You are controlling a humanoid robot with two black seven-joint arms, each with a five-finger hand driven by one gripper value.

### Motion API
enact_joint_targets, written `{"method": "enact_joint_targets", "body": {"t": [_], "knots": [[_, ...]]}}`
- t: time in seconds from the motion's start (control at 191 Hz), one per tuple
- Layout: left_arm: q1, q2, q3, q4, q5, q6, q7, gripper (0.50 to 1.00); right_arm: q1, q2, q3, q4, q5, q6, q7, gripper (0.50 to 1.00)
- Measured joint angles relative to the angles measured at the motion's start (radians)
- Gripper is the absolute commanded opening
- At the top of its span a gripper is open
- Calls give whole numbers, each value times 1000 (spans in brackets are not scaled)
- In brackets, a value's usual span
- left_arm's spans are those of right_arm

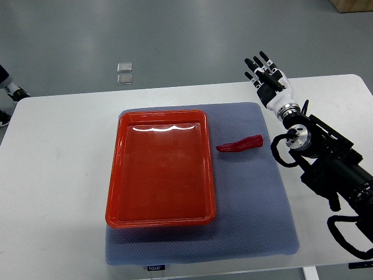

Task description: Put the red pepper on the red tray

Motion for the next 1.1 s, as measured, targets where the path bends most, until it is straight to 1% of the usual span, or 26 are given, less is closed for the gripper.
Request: {"method": "enact_joint_targets", "body": {"t": [0.719, 0.986, 1.101], "knots": [[12, 0, 6, 4, 1, 0, 0, 1000, 14, 7, 0, 0, -1, 0, -1, 915], [11, 0, 8, 5, 1, 0, 0, 1000, 32, 6, -3, 2, -1, -25, -2, 915], [11, 0, 8, 5, 1, 0, 0, 1000, 41, 0, -3, 19, -1, -35, -3, 915]]}}
